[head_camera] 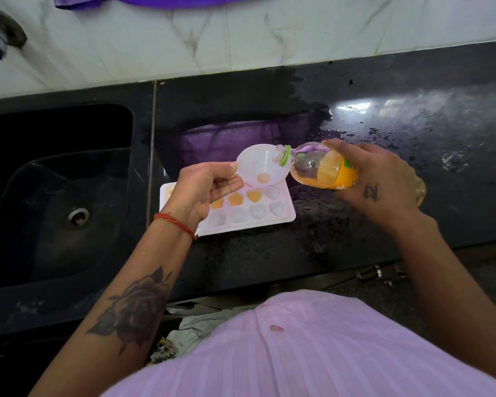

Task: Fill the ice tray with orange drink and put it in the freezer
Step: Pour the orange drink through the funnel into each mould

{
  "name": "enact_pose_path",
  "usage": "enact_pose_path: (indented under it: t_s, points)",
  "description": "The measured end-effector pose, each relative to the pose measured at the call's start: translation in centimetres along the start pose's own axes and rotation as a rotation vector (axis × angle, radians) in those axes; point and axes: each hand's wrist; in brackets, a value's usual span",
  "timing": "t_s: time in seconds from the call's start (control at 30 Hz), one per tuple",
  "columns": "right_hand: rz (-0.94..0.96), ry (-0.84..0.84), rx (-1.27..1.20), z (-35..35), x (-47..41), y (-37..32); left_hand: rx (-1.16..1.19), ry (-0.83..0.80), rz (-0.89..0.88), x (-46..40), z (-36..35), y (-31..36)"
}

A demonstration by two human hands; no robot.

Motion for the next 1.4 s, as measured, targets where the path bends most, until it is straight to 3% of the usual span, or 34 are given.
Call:
enact_pose_path:
  t_s: [1.4]
  points:
    - [-0.03, 0.004, 0.187, 0.6, 0.7, 0.9, -0.004, -0.038, 0.01, -0.1, -1.6, -0.6]
Point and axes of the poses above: each hand's wrist, its own x-axis away from the middle knuckle, its own z-axis out of the back of the hand, y = z × x, and after that the axes turned 5 degrees about -y, right-handed
